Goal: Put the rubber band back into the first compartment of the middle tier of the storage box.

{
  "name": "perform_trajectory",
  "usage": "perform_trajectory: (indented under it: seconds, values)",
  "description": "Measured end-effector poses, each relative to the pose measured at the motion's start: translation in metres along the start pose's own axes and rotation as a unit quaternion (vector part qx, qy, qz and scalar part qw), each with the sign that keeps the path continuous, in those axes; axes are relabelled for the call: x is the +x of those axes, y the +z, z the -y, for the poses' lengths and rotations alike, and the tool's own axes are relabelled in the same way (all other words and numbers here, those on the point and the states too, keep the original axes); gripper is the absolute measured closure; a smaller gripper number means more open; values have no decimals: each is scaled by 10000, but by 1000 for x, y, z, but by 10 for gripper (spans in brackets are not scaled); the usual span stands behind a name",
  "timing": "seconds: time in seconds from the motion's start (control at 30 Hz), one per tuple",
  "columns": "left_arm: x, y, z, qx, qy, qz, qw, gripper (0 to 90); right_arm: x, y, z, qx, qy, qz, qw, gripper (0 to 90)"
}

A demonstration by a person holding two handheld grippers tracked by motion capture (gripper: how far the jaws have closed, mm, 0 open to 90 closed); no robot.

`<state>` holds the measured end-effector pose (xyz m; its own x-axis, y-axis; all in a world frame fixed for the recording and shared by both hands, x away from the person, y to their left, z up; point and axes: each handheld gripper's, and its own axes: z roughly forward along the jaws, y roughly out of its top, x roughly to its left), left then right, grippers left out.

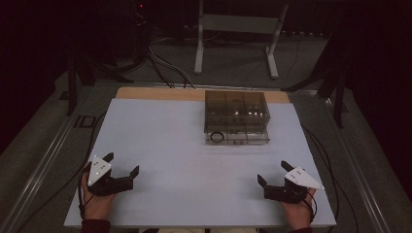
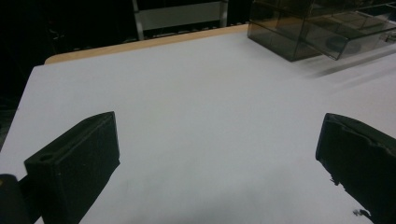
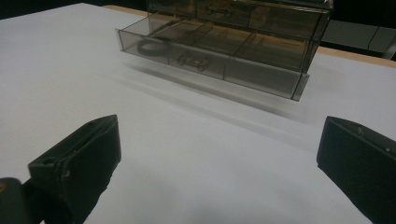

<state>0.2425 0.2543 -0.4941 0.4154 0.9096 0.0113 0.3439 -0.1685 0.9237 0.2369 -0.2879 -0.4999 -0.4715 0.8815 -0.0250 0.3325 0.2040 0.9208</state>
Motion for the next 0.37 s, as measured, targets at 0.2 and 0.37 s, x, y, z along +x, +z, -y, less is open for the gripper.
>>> perform_trajectory:
  seconds: [0.2, 0.37]
  values:
    - [4, -9, 3, -117, -119, -58, 9998, 3, 1, 6, 0, 96, -1, -29, 9999, 1]
    - [8, -7, 4, -78, -255, -45, 9996, 3, 1, 8, 1, 232, -52, 2, 9997, 1]
